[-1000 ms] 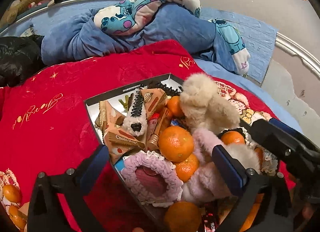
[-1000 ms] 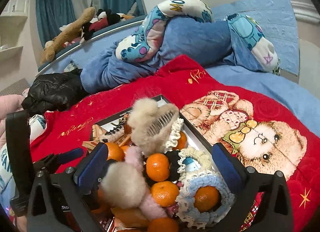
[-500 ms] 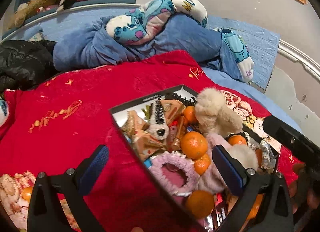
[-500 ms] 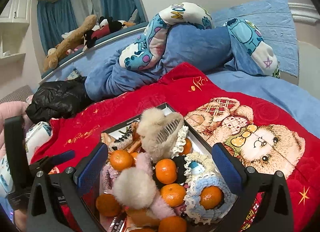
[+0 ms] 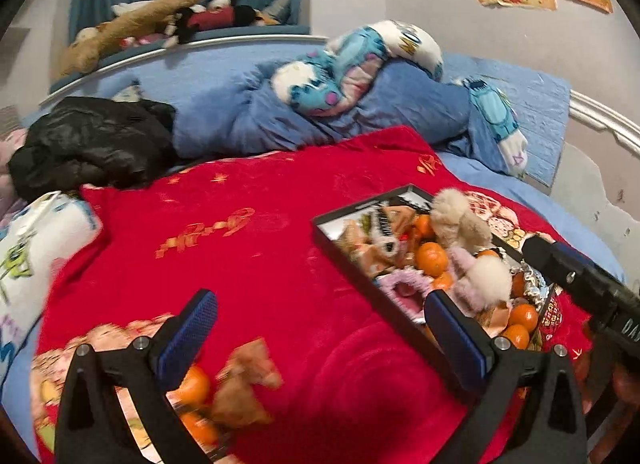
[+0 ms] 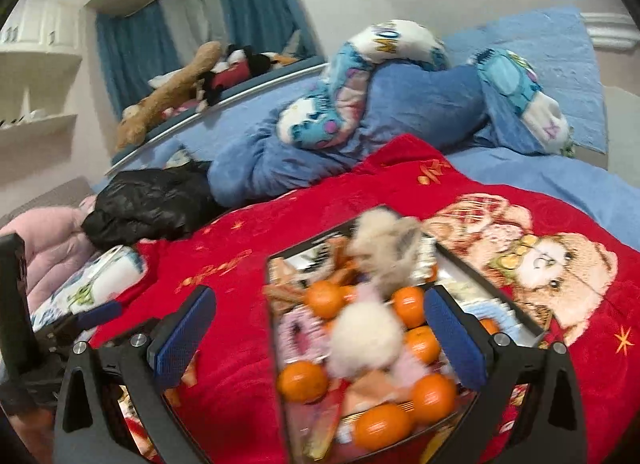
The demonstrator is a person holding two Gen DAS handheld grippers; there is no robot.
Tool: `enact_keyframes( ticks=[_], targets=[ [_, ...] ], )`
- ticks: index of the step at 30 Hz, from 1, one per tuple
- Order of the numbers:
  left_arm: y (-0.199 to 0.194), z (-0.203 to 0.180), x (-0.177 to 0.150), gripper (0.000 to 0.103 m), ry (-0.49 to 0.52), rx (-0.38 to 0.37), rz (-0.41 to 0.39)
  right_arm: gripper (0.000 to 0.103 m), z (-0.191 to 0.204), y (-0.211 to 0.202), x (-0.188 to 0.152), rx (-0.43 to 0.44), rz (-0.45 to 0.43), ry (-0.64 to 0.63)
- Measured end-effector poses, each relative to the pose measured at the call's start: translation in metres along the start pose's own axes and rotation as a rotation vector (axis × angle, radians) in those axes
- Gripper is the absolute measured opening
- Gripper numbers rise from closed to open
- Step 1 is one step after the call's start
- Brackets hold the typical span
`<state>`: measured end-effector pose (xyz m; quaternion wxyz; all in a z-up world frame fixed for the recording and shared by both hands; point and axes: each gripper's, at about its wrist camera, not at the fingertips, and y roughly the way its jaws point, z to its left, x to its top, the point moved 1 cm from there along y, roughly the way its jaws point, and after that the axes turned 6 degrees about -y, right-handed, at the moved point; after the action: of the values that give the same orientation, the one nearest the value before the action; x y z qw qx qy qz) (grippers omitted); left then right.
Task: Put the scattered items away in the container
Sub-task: 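Withdraw both open tools from the box toward the bracelet and packets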
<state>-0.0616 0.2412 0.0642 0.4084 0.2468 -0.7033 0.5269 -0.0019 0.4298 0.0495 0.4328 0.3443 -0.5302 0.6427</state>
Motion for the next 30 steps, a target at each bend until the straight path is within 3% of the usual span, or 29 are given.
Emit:
enact_keyframes(
  ticks=[6,14,20,22,30],
  targets=[
    [-0.040,0.067,-0.007,0.103,-0.080,0.098,-0.024,0.103,0.051,0.009,-0.006,0.065,0.022,-0.072],
    [-0.065,0.138,-0.032,0.103,-0.165,0.166,-0.031,0.103,0.104,0.034,-0.016,0.154,0.051,-0.067],
    [-0.056,0.167,-0.053,0.103,-0.176,0.183,-0.003,0.103,0.145,0.053,-0.027,0.176,0.088,-0.130],
    [-0.044,0.176,-0.065,0.103,-0.193,0.182,0.045,0.103,0.153,0.058,-0.032,0.182,0.104,-0.153],
    [-0.006,0.183,-0.105,0.103,-0.164,0.164,0.177,0.103,0.146,0.065,-0.042,0.164,0.143,-0.151]
  ],
)
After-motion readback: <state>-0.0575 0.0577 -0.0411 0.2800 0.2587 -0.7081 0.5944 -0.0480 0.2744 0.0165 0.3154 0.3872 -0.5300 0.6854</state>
